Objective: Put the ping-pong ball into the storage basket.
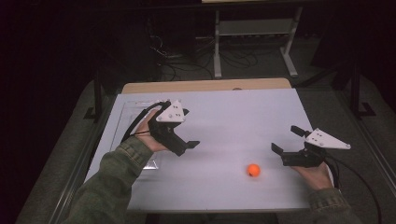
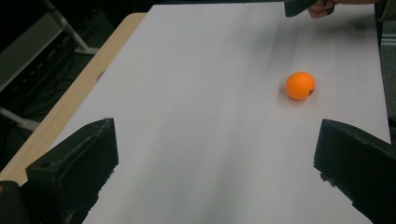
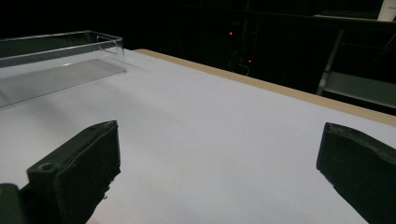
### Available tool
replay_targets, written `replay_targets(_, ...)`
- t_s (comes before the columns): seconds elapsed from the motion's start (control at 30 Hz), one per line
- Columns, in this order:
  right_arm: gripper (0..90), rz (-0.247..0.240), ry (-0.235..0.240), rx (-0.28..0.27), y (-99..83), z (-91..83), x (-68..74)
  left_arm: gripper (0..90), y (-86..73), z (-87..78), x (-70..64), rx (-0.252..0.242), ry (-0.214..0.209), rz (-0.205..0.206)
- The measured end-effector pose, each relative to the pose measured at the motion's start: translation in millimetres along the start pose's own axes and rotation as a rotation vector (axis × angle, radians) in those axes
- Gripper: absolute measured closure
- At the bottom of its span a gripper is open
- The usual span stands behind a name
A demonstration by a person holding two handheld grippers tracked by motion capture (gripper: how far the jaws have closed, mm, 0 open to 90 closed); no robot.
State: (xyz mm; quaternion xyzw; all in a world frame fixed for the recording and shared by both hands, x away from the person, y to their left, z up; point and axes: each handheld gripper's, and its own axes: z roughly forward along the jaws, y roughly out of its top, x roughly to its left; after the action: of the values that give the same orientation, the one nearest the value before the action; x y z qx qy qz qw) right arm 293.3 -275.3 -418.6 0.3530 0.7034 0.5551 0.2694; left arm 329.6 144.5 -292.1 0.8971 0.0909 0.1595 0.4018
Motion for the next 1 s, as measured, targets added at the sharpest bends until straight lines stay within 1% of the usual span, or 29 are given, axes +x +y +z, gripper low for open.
replay_targets(0.23, 0.0, 0.003, 0.0, 0.0, 0.0, -0.4, 0.0, 0.0, 3.8, 8.8, -2.4, 0.012, -0.027, 0.013)
replay_targets(0.43, 0.0, 0.0, 0.001, -0.001, 0.0, -0.5, 0.0, 0.0, 6.8, 17.5, -4.0, 0.022, -0.051, 0.013)
replay_targets(0.57, 0.0, 0.001, 0.002, 0.0, -0.1, -0.7, -0.3, 0.0, 8.5, 22.5, -4.7, 0.031, -0.061, 0.024)
replay_targets(0.63, 0.0, 0.001, 0.001, 0.0, -0.1, -0.7, -0.2, 0.0, 8.6, 23.6, -5.4, 0.029, -0.063, 0.02)
replay_targets(0.7, 0.0, 0.001, 0.002, 0.0, -0.1, -0.8, -0.2, 0.0, 9.5, 26.6, -6.4, 0.037, -0.07, 0.028)
replay_targets(1.0, 0.0, 0.002, 0.005, 0.003, -0.3, -0.7, 0.1, 0.0, 10.6, 34.2, -7.6, 0.05, -0.084, 0.03)
